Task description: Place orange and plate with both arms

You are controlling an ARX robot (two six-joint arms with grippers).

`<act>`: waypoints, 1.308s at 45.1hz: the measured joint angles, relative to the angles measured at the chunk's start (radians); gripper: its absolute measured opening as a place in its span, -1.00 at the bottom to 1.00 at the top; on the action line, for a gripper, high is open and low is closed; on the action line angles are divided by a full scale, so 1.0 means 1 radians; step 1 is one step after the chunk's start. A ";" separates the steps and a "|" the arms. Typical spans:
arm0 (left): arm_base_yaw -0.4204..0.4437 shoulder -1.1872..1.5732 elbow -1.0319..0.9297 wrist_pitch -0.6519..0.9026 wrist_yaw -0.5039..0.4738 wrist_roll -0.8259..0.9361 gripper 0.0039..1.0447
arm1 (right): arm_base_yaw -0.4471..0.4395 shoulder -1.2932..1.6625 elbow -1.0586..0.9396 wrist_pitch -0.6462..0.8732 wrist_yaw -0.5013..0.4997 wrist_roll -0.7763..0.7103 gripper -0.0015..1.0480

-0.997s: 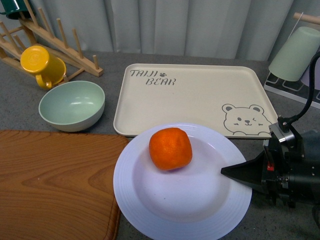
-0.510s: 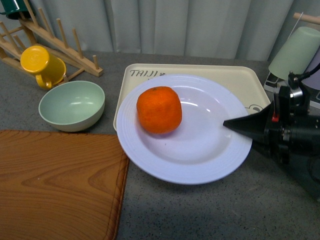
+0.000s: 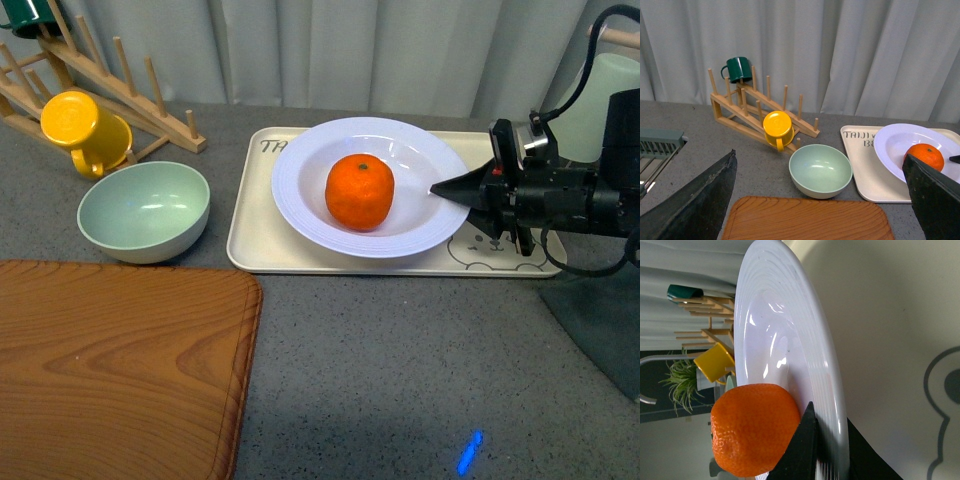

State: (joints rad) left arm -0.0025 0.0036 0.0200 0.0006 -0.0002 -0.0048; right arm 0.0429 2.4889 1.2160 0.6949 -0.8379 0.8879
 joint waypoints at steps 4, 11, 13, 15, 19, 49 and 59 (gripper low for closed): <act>0.000 0.000 0.000 0.000 0.000 0.000 0.88 | 0.005 0.033 0.056 -0.045 0.018 0.000 -0.93; 0.000 0.000 0.000 0.000 0.000 0.000 0.88 | 0.014 0.055 0.141 -0.151 0.050 -0.023 -0.93; 0.000 0.000 0.000 0.000 0.000 0.000 0.88 | 0.014 0.056 0.144 -0.154 0.050 -0.027 -0.91; 0.000 0.000 0.000 0.000 0.000 0.000 0.88 | 0.014 0.056 0.145 -0.154 0.050 -0.031 -0.81; 0.000 0.000 0.000 0.000 0.000 0.000 0.88 | 0.013 0.057 0.146 -0.154 0.040 -0.031 -0.58; 0.000 0.000 0.000 0.000 0.000 0.000 0.88 | 0.046 -0.126 0.009 -0.269 0.323 -0.662 0.83; 0.000 0.000 0.000 0.000 0.000 0.000 0.88 | 0.039 -0.300 -0.198 -0.167 0.390 -0.696 0.83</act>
State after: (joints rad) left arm -0.0025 0.0036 0.0200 0.0006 0.0002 -0.0048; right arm 0.0814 2.1891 1.0180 0.5274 -0.4477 0.1917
